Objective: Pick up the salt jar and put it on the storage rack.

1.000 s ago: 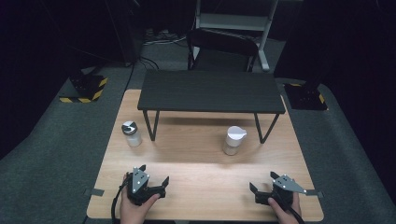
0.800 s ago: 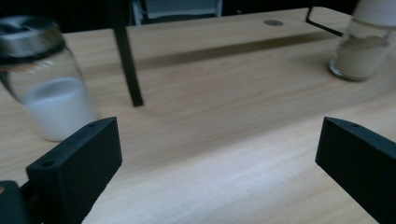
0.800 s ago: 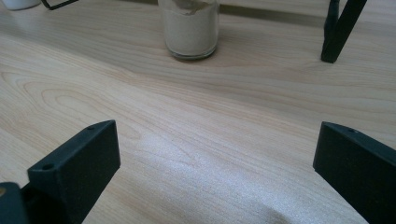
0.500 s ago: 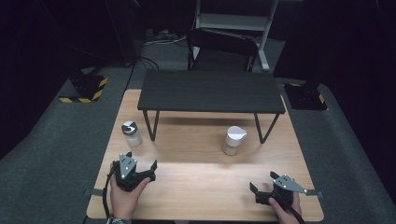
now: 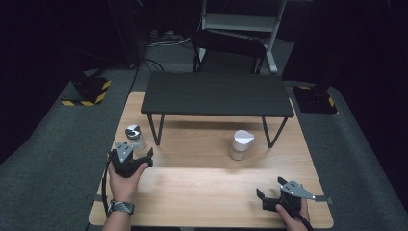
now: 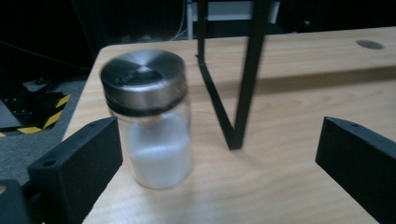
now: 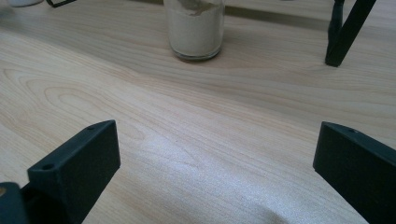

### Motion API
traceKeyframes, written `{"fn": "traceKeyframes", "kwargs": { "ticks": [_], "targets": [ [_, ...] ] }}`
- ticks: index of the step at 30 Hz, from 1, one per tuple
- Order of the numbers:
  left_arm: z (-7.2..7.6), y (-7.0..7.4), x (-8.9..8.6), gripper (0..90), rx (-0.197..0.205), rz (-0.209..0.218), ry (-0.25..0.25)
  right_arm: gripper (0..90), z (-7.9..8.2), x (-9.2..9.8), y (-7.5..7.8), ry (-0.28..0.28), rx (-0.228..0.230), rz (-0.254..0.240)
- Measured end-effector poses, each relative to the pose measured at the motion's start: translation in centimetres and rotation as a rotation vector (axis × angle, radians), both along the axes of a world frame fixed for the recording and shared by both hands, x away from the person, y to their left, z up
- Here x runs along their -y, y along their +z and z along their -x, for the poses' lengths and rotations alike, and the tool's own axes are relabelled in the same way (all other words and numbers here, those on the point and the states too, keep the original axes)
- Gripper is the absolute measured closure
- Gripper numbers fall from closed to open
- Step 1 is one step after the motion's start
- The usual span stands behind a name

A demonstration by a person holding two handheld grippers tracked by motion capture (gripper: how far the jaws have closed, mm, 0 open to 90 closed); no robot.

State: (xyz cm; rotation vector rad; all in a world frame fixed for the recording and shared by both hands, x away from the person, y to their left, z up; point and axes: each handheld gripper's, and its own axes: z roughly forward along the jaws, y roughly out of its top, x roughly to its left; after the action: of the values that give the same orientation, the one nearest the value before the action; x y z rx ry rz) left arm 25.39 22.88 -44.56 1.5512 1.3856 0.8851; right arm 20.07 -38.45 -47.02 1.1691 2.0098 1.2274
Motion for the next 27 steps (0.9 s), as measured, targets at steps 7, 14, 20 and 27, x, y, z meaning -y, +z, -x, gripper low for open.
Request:
{"fn": "traceKeyframes", "kwargs": {
  "ticks": [7,14,20,27],
  "targets": [
    [-2.3,-0.7,-0.4,2.4,0.002,0.001,0.021,0.7,0.0,0.0,0.0,0.000,0.002,-0.003],
    [-4.0,-1.9,-0.3,3.5,-0.027,0.028,0.073,0.7,0.0,0.1,-0.1,-0.007,-0.002,-0.019],
    [-4.7,-2.7,-0.5,9.7,-0.026,0.055,0.107,0.6,0.1,0.2,-0.2,-0.010,0.003,-0.023],
    [-5.4,-3.8,-0.5,22.8,-0.015,0.070,0.132,0.7,0.2,0.1,-0.2,-0.013,0.009,-0.023]
  ]
}}
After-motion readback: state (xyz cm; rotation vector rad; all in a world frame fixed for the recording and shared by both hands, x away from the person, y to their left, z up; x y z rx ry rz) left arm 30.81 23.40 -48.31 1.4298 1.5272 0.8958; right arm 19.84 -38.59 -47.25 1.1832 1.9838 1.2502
